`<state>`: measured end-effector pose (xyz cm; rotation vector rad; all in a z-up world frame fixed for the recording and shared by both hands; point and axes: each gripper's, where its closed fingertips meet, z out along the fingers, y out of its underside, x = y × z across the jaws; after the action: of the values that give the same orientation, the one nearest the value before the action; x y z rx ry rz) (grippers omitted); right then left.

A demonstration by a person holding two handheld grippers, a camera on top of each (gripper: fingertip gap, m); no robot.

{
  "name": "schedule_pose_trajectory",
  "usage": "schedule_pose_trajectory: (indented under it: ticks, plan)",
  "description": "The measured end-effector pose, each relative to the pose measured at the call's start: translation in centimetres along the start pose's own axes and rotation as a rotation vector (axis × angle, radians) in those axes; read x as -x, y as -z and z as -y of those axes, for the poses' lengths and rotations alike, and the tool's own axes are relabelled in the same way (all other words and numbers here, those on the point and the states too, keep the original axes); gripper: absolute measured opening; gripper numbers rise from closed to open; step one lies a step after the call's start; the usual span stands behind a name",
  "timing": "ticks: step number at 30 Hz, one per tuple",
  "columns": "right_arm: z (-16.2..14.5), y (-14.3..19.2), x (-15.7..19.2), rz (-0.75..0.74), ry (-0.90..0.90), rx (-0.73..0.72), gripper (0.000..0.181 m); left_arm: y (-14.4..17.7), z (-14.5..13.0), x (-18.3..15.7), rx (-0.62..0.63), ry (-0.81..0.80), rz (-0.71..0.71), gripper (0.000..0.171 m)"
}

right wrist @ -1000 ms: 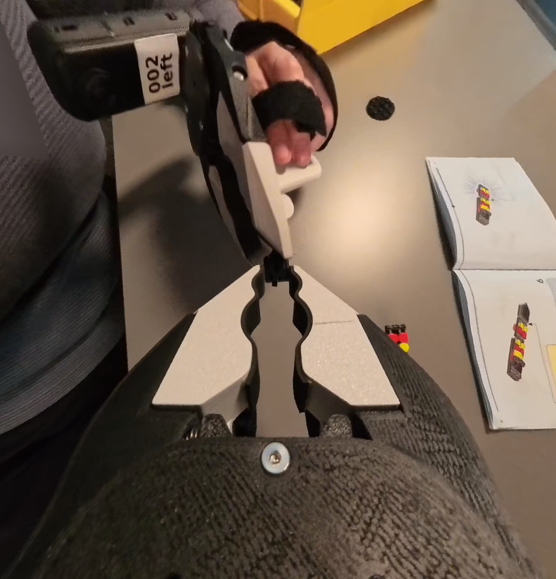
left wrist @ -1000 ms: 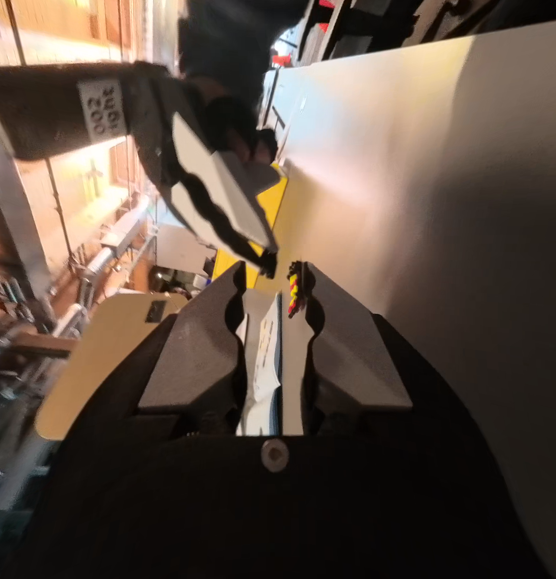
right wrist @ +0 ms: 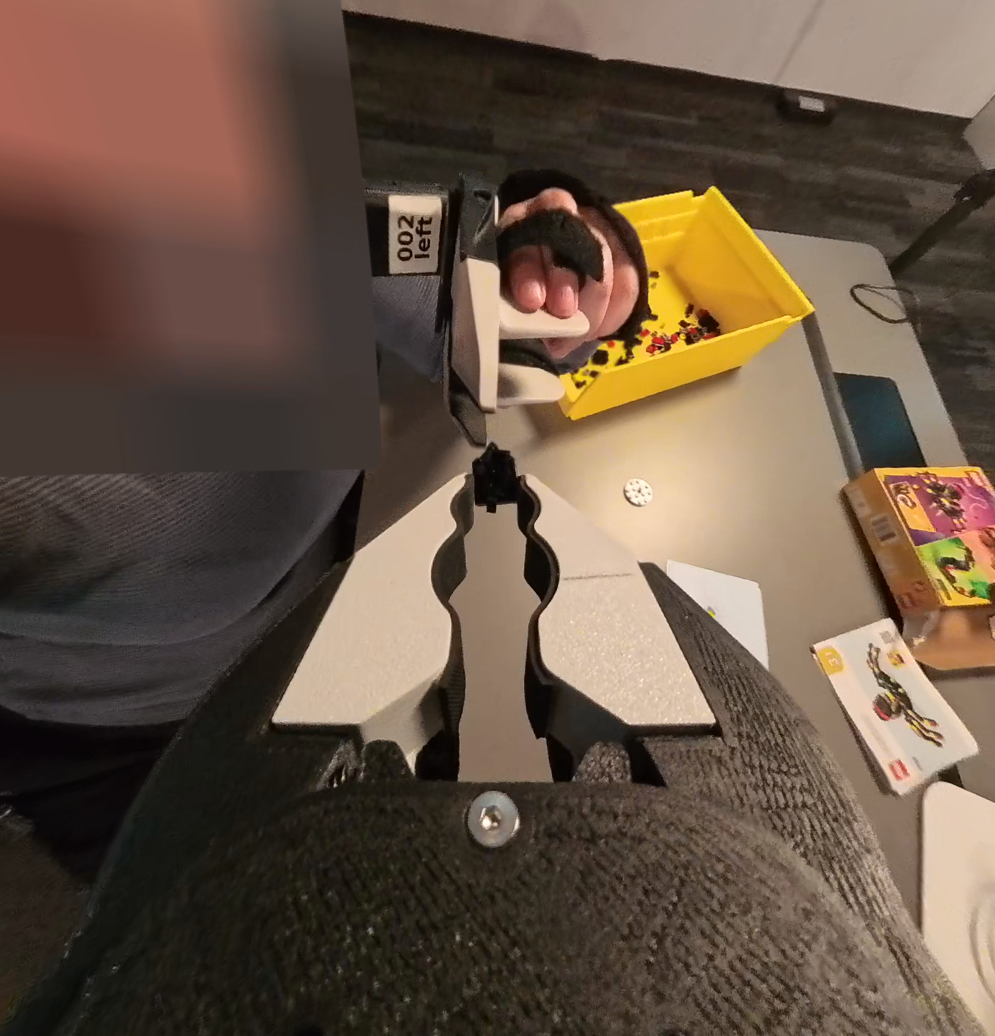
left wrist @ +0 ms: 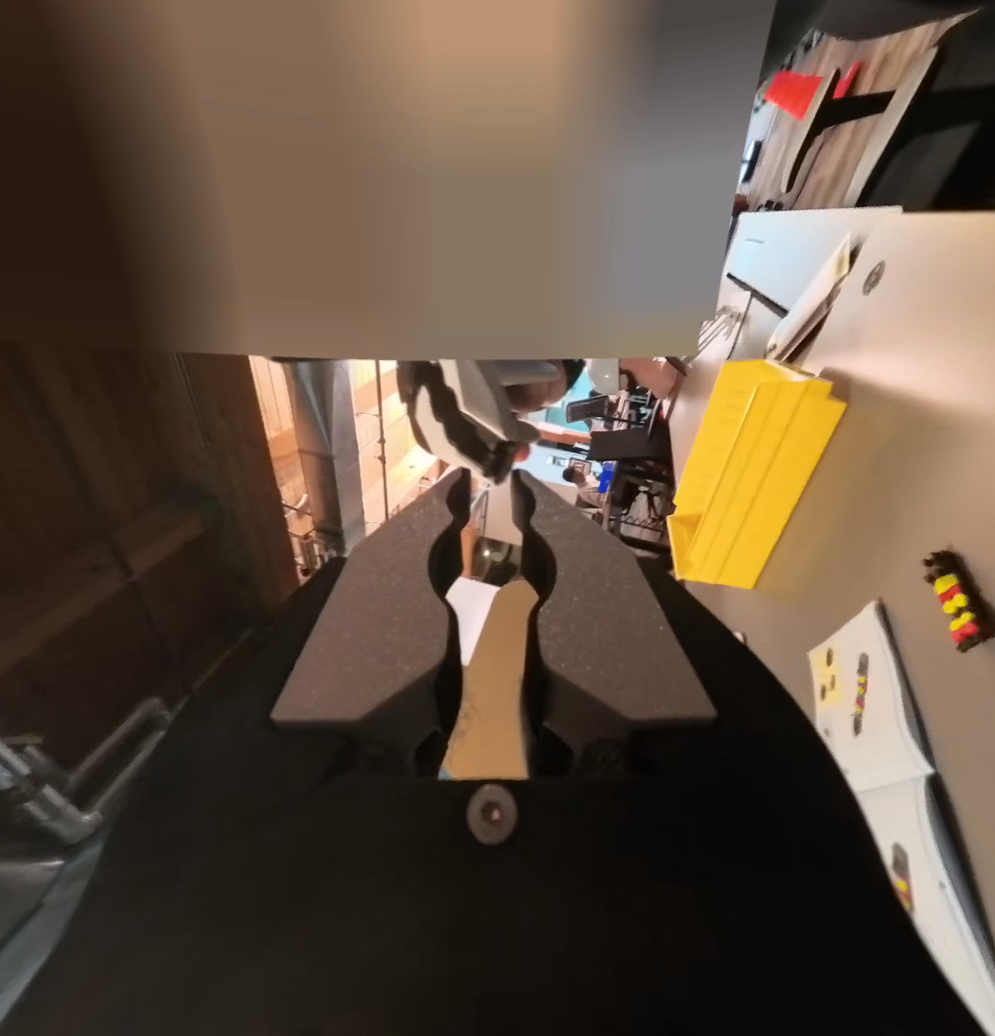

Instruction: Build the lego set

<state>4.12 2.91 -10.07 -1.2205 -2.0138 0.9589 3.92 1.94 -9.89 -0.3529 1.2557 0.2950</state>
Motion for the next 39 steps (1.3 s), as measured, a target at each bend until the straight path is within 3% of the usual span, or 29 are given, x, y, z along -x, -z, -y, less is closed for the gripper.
schedule_pose_trajectory:
  ticks: [10, 22, 26, 31, 35, 39]
  plan:
    - [-0.5, -1.2, 0.3, 0.027, -0.014, 0.013, 0.013, 0.2, 0.0, -1.6, 0.03, -0.043, -0.112, 0.011]
    - [-0.1, -1.3, 0.5, 0.03, -0.022, -0.021, 0.013, 0.2, 0.1, -1.3, 0.017, -0.079, -0.072, 0.002]
    - [0.5, -1.3, 0.3, -0.041, 0.016, -0.059, 0.013, 0.4, 0.1, -0.9, 0.015, -0.075, -0.061, 0.002]
    - [1.2, -0.4, -1.0, -0.381, 0.343, -0.061, 0.032, 1.0, -0.3, 0.1, -0.01, 0.04, -0.084, 0.002]
    - [1.1, -0.7, -0.6, -0.658, 0.744, 0.095, 0.024, 1.4, -0.7, 0.2, -0.009, 0.084, -0.119, 0.002]
    - [1.2, -1.5, 0.0, -0.81, 0.962, 0.206, 0.013, 1.4, -1.0, 0.1, -0.003, 0.103, -0.139, 0.002]
